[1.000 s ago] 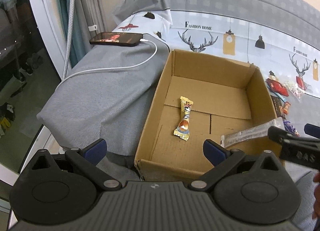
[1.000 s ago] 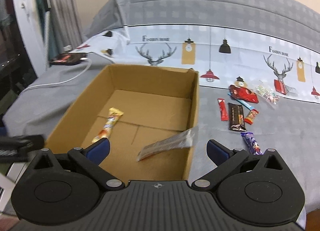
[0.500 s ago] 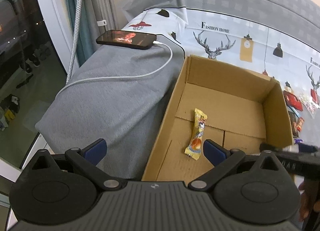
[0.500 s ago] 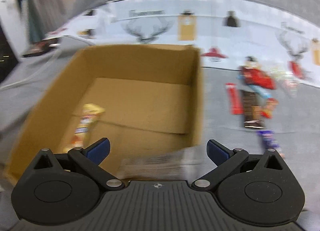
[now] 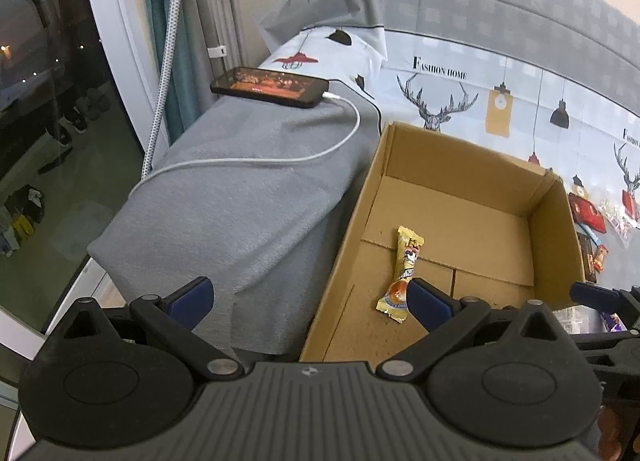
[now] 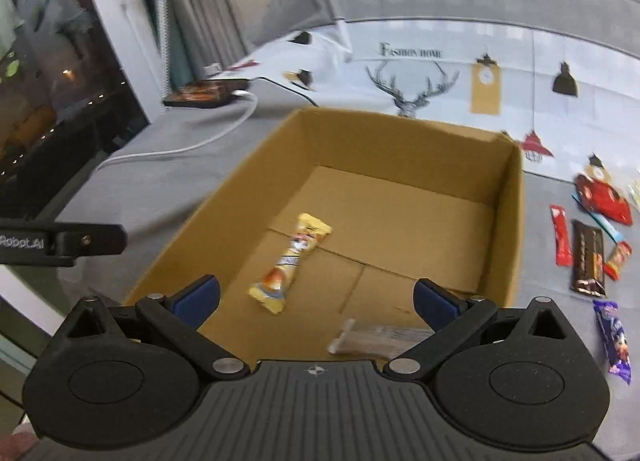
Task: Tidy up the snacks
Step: 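Lower the silver stick pack into the box and open the right tool, then grasp the dark chocolate bar with left while right grasps the purple wrapper, then carry the chocolate bar with left toward the box while right lifts the purple wrapper, then lower the chocolate bar into the box with left while right lowers the purple wrapper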
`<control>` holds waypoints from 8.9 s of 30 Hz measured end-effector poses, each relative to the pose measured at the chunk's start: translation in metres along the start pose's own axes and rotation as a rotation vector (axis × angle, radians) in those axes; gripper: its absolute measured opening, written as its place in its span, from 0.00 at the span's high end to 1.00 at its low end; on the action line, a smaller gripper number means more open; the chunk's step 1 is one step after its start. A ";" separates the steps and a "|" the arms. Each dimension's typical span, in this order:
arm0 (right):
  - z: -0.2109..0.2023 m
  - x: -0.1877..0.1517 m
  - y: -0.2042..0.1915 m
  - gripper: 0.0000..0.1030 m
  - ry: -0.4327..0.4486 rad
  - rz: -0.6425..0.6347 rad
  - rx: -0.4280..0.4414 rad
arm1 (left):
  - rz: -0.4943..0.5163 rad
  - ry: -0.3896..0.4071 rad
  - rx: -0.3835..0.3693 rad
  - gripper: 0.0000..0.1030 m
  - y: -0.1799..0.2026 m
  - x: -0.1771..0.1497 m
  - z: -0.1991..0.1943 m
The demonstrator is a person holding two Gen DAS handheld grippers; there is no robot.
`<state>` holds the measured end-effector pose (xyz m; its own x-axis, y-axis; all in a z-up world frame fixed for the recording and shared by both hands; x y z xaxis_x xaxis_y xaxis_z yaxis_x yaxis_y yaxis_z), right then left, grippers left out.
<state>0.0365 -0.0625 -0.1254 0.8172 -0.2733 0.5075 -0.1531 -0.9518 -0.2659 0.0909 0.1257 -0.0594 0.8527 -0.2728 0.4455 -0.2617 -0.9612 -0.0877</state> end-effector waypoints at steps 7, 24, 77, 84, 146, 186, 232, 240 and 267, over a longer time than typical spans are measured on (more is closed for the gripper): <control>-0.022 -0.010 0.011 0.00 0.017 0.081 -0.065 | -0.005 0.022 -0.012 0.00 -0.001 -0.007 -0.015; -0.061 -0.045 0.003 0.00 0.069 0.092 -0.100 | 0.006 0.072 -0.027 0.00 0.003 -0.027 -0.048; -0.116 -0.085 0.040 0.00 0.123 0.286 -0.163 | 0.101 0.001 -0.080 0.00 0.058 -0.033 -0.044; -0.147 -0.104 0.071 0.00 0.186 0.333 -0.210 | 0.204 0.006 -0.104 0.00 0.113 -0.036 -0.054; 0.026 -0.113 0.350 0.23 0.052 0.695 -0.354 | 0.471 -0.498 -0.181 0.18 0.505 0.050 0.231; -0.113 -0.072 0.269 0.87 0.340 0.444 -0.373 | 0.368 -0.197 -0.419 0.65 0.345 0.026 0.007; -0.080 -0.029 -0.008 0.86 0.192 0.035 -0.189 | 0.077 -0.143 -0.226 0.65 0.047 0.000 0.020; -0.063 -0.025 -0.003 0.86 0.167 0.051 -0.181 | 0.098 -0.169 -0.204 0.65 0.053 0.005 0.037; -0.013 -0.021 0.012 0.86 0.061 0.090 -0.133 | 0.149 -0.276 -0.155 0.65 0.070 0.004 0.092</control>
<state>0.0104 -0.0706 -0.1282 0.7623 -0.3624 0.5362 -0.3000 -0.9320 -0.2034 0.1175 0.0539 -0.1462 0.8847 -0.4308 0.1782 -0.4398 -0.8980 0.0124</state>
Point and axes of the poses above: each gripper's, at about its wrist camera, not at the fingertips, and z roughly the way its jaws point, y to its right, x to its top, the point moved 10 cm from there along z, roughly the way its jaws point, and after that the axes turned 14 degrees about -y, right-handed, at the moved point
